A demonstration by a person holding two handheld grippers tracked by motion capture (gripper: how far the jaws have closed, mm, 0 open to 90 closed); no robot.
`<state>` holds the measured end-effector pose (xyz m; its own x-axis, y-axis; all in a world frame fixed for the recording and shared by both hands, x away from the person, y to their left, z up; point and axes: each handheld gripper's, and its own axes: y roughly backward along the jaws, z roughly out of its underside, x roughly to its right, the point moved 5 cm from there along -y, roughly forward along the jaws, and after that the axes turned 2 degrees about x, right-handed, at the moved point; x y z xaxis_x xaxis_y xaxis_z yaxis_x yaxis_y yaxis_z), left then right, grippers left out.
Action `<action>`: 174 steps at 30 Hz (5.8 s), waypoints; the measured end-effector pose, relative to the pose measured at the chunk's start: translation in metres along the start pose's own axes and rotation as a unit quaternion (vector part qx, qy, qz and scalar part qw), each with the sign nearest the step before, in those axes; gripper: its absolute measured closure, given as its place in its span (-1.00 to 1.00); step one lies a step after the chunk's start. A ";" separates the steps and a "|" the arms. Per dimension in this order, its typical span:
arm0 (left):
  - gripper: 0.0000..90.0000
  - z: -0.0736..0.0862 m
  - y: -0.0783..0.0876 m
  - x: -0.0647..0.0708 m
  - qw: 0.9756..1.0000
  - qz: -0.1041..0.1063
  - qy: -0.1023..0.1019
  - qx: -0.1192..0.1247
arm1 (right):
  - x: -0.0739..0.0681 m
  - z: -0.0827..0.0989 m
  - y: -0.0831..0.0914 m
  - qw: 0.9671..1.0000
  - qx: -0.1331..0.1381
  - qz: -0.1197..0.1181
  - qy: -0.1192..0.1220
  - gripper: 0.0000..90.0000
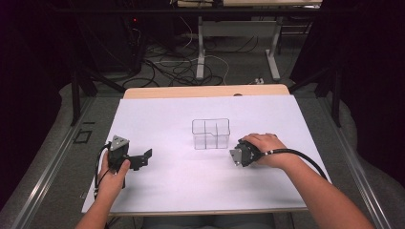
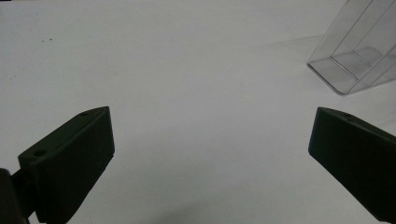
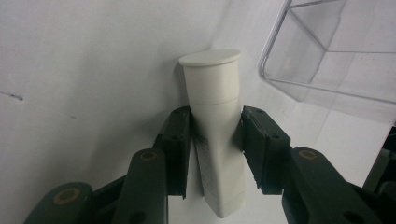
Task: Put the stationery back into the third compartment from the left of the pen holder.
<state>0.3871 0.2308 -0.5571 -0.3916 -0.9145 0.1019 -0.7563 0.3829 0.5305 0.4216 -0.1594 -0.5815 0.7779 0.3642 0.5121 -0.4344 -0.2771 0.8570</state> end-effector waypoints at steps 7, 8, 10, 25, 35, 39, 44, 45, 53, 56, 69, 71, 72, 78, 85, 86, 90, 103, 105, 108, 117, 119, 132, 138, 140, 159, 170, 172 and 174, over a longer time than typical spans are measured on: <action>-0.99 0.000 0.000 0.000 1.000 0.000 -0.001 -0.001 | -0.002 0.000 0.001 1.000 -0.005 -0.005 0.004 0.47; -0.99 0.000 0.000 -0.001 1.000 0.000 -0.001 -0.001 | -0.002 0.000 0.002 1.000 -0.009 -0.011 0.008 0.48; -0.99 0.000 0.000 -0.001 1.000 0.000 -0.001 -0.001 | -0.003 0.000 0.002 1.000 -0.002 -0.003 0.008 0.48; -0.99 0.000 0.000 0.000 1.000 0.000 -0.001 -0.001 | -0.005 -0.001 0.005 1.000 -0.014 -0.019 0.014 0.48; -0.99 0.000 0.000 0.000 1.000 0.000 -0.001 -0.001 | -0.004 -0.003 0.006 1.000 0.000 0.007 0.003 0.48; -0.99 0.000 -0.001 0.000 1.000 0.001 -0.001 -0.003 | -0.003 -0.004 0.010 1.000 -0.002 0.016 -0.003 0.48; -0.99 0.001 -0.001 0.000 1.000 0.000 0.000 -0.003 | 0.000 -0.006 0.013 0.999 0.015 0.038 -0.018 0.48; -0.99 0.001 -0.002 0.000 1.000 0.000 -0.001 -0.003 | 0.000 -0.006 0.015 0.999 0.011 0.043 -0.026 0.48; -0.99 0.000 0.000 0.000 1.000 -0.001 -0.002 -0.001 | 0.010 -0.010 0.024 0.993 0.030 0.091 -0.069 0.48; -0.99 0.001 0.000 0.000 1.000 -0.001 -0.001 -0.001 | 0.011 -0.010 0.028 0.988 0.037 0.108 -0.099 0.48; -0.99 0.000 0.000 0.001 1.000 -0.001 -0.002 -0.001 | 0.031 -0.008 0.049 0.965 0.070 0.180 -0.177 0.48; -0.99 0.000 0.000 0.001 1.000 0.000 -0.003 0.000 | 0.034 -0.007 0.052 0.960 0.078 0.189 -0.193 0.48; -0.99 0.000 0.000 0.001 1.000 0.000 -0.002 0.000 | 0.035 -0.007 0.053 0.957 0.083 0.193 -0.199 0.48; -0.99 0.001 0.000 0.001 1.000 0.000 -0.002 -0.001 | 0.042 -0.005 0.059 0.941 0.098 0.210 -0.245 0.48; -0.99 0.001 -0.001 0.001 1.000 0.000 -0.003 -0.002 | 0.050 -0.004 0.064 0.925 0.117 0.221 -0.285 0.48; -0.99 0.001 -0.001 0.001 1.000 0.000 -0.003 -0.002 | 0.051 -0.004 0.065 0.922 0.118 0.224 -0.294 0.48; -0.99 0.001 -0.001 0.001 1.000 0.000 -0.003 -0.003 | 0.057 -0.004 0.068 0.912 0.130 0.232 -0.312 0.48; -0.99 0.001 -0.001 0.001 1.000 0.000 -0.002 -0.002 | 0.067 -0.006 0.080 0.873 0.183 0.236 -0.386 0.48; -0.99 0.001 -0.001 0.001 1.000 0.000 -0.003 -0.002 | 0.069 -0.007 0.082 0.866 0.195 0.234 -0.398 0.48; -0.99 0.001 -0.001 0.001 1.000 0.000 -0.003 -0.003 | 0.071 -0.008 0.085 0.853 0.213 0.229 -0.417 0.48; -0.99 0.001 -0.001 0.001 1.000 0.000 -0.003 -0.002 | 0.075 -0.011 0.089 0.826 0.255 0.222 -0.450 0.48; -0.99 0.001 -0.001 0.001 1.000 0.000 -0.002 -0.002 | 0.076 -0.011 0.090 0.820 0.264 0.218 -0.458 0.48; -0.99 0.001 0.000 0.000 1.000 0.000 -0.002 -0.001 | 0.080 -0.011 0.088 0.759 0.315 0.204 -0.532 0.48; -0.99 0.001 -0.001 0.001 1.000 0.000 -0.002 -0.002 | 0.080 -0.014 0.084 0.741 0.332 0.198 -0.548 0.48; -0.99 0.001 -0.001 0.001 1.000 0.000 -0.002 -0.002 | 0.080 -0.016 0.082 0.741 0.334 0.200 -0.547 0.48; -0.99 0.001 0.000 -0.001 1.000 0.001 -0.004 -0.002 | 0.080 -0.024 0.062 0.714 0.347 0.194 -0.577 0.48; -0.99 0.001 0.000 -0.001 1.000 0.001 -0.005 -0.002 | 0.078 -0.025 0.048 0.708 0.343 0.189 -0.587 0.48; -0.99 0.001 0.000 -0.001 1.000 0.001 -0.005 -0.002 | 0.078 -0.025 0.046 0.708 0.340 0.186 -0.590 0.48; -0.99 0.001 0.000 -0.001 1.000 0.001 -0.005 -0.002 | 0.077 -0.025 0.044 0.712 0.335 0.182 -0.590 0.48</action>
<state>0.3869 0.2317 -0.5579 -0.3971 -0.9129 0.0949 -0.7540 0.3834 0.5334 0.4511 -0.1215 -0.5034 0.6812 -0.7304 -0.0498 -0.6977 -0.6683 0.2579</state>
